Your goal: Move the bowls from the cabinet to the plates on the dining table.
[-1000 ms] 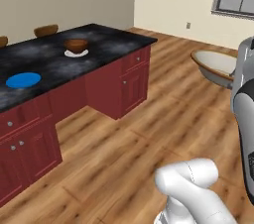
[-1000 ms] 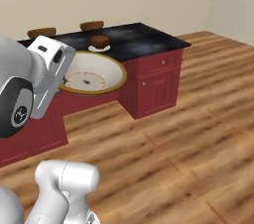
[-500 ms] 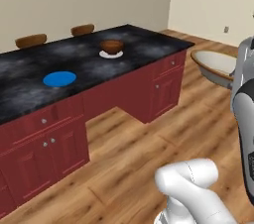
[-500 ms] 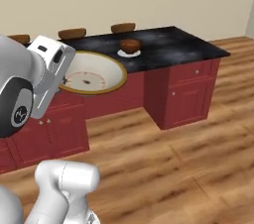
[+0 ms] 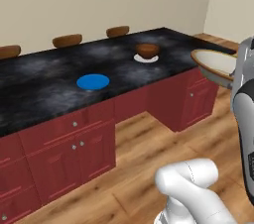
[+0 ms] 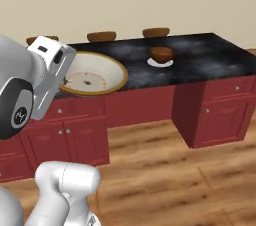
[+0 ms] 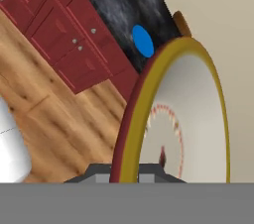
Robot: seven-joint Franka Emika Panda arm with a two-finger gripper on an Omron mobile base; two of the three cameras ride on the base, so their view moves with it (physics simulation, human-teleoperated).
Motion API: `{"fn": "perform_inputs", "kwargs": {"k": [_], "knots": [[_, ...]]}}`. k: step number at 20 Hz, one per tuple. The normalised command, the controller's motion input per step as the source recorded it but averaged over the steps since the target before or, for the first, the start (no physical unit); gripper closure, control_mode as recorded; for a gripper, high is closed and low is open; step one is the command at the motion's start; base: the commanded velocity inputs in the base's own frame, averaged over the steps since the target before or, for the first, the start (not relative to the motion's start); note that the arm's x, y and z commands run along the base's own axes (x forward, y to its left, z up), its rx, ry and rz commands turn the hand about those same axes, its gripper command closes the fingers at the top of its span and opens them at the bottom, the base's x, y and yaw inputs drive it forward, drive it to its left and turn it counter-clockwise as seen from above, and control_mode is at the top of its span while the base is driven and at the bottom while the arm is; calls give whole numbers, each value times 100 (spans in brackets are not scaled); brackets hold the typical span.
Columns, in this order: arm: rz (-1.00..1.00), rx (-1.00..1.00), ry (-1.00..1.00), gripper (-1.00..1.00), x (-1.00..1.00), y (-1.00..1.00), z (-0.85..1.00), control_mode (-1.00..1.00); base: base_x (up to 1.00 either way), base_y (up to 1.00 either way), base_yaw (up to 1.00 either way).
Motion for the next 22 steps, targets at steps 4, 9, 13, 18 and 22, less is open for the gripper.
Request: {"fn": "perform_inputs", "kwargs": {"k": [4, 9, 13, 18, 22], "knots": [[0, 0, 0, 100, 0, 0, 0, 100, 71, 0, 30], [0, 0, 0, 100, 0, 0, 0, 100, 68, -8, 30], [0, 0, 0, 100, 0, 0, 0, 100, 60, -20, 31], [0, 0, 0, 100, 0, 0, 0, 100, 48, -34, 31], [0, 0, 0, 100, 0, 0, 0, 100, 33, -48, 28]]}}
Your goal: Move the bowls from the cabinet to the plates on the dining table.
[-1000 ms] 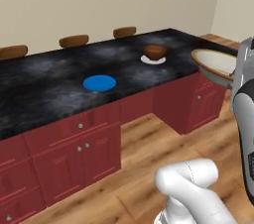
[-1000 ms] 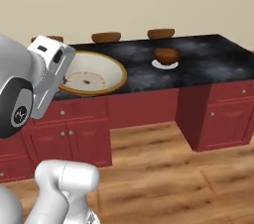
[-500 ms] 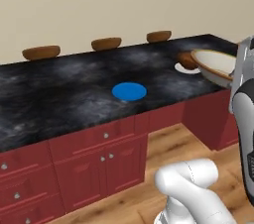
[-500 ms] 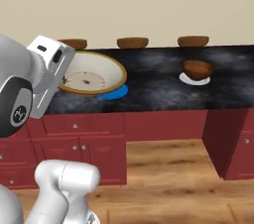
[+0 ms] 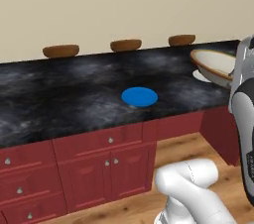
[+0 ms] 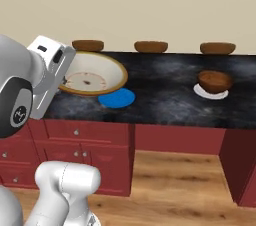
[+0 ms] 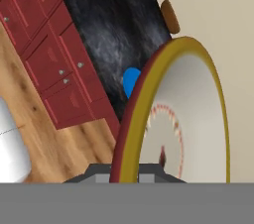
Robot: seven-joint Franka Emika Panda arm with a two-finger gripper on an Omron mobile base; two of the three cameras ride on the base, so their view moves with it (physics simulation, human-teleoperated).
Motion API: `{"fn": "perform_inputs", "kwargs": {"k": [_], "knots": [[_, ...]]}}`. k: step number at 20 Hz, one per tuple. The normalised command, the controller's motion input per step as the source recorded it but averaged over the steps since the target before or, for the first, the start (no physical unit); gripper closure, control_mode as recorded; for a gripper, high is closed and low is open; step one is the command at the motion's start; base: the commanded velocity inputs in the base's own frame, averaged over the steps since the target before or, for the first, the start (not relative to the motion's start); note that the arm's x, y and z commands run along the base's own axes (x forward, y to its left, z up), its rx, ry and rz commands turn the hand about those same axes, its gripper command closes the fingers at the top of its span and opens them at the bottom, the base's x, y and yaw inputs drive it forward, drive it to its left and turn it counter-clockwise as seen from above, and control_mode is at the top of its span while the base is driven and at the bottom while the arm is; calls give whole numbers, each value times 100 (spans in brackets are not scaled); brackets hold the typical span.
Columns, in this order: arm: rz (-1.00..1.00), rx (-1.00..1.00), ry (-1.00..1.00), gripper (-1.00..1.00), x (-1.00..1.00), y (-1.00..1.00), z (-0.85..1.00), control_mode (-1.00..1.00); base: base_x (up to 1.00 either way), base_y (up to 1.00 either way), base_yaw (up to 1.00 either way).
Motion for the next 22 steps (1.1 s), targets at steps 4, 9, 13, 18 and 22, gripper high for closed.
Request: {"fn": "perform_inputs", "kwargs": {"k": [4, 9, 13, 18, 22], "knots": [[0, 0, 0, 100, 0, 0, 0, 100, 30, -50, 27], [0, 0, 0, 100, 0, 0, 0, 100, 43, -28, 27], [0, 0, 0, 100, 0, 0, 0, 100, 52, -15, 25], [0, 0, 0, 100, 0, 0, 0, 100, 34, -21, 21], [0, 0, 0, 100, 0, 0, 0, 100, 22, -31, 13]]}}
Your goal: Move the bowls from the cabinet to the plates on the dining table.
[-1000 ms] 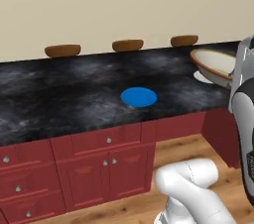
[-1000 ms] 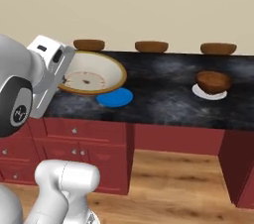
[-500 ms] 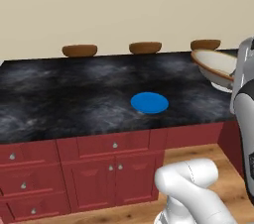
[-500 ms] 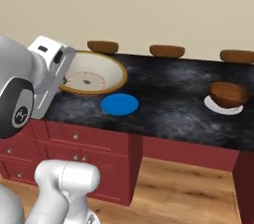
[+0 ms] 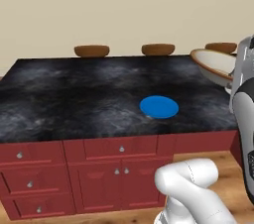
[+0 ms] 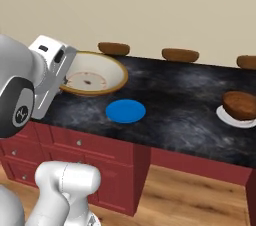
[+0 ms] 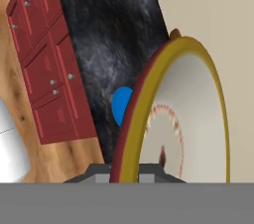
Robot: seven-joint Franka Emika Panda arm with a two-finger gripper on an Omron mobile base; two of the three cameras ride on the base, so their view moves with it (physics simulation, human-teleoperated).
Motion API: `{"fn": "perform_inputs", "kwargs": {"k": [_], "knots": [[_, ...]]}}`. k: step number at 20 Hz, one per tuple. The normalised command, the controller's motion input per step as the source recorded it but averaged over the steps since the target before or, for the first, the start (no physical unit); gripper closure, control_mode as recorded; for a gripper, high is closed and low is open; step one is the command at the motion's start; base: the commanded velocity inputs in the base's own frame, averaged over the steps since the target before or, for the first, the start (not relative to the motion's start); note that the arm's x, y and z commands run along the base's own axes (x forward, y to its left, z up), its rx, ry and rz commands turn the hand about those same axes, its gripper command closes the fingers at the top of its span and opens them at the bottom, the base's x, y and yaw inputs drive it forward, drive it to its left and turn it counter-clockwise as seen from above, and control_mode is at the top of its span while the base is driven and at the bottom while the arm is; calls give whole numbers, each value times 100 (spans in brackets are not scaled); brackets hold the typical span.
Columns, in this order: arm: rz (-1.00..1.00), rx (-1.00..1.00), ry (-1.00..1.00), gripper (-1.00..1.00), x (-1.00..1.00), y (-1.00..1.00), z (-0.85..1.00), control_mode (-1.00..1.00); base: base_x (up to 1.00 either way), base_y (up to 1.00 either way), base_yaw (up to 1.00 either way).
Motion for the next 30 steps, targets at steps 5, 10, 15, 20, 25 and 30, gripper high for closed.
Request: {"fn": "perform_inputs", "kwargs": {"k": [5, 10, 15, 20, 25, 30], "knots": [[0, 0, 0, 100, 0, 0, 0, 100, 28, -33, 12], [0, 0, 0, 100, 0, 0, 0, 100, 29, -35, 11], [2, 0, 0, 100, 6, -5, -2, -100, 24, -25, 8], [8, 0, 1, 100, 35, -18, -13, -100, 0, 0, 0], [5, -1, 5, 100, 45, -4, -14, -100, 0, 0, 0], [1, -7, 11, 100, 44, 13, -16, -100, 0, 0, 0]]}}
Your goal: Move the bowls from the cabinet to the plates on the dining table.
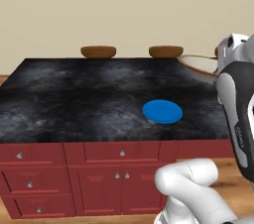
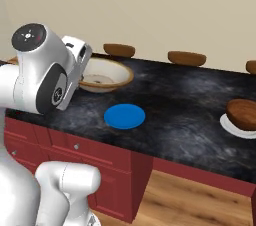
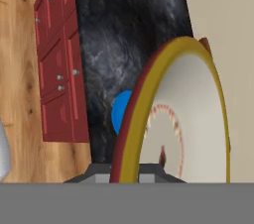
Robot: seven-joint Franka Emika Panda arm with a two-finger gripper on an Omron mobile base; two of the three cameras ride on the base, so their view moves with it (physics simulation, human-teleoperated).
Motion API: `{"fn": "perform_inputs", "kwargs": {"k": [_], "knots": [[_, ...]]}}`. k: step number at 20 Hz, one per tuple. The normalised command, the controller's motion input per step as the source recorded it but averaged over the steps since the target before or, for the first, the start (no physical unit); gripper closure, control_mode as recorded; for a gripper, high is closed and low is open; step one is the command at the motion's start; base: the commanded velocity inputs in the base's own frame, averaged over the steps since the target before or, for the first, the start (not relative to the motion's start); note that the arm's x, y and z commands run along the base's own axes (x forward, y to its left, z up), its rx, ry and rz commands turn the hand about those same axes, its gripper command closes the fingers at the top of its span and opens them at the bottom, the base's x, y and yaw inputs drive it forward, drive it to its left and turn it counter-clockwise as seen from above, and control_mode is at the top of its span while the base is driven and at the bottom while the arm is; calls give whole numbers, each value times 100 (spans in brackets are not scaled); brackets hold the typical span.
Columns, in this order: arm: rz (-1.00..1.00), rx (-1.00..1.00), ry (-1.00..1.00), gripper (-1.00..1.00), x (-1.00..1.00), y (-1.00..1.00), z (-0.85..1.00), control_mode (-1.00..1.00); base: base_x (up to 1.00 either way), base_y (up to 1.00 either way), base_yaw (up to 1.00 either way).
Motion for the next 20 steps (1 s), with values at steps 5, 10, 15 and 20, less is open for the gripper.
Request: {"fn": "perform_inputs", "kwargs": {"k": [5, 10, 15, 20], "knots": [[0, -10, 13, 100, 40, 19, -14, -100, 0, 0, 0], [0, -9, 10, 100, 36, 15, -15, -100, 0, 0, 0], [0, -7, 0, 100, 28, 6, -28, -100, 0, 0, 0], [0, -5, -5, 100, 24, 4, -40, -100, 0, 0, 0]]}}
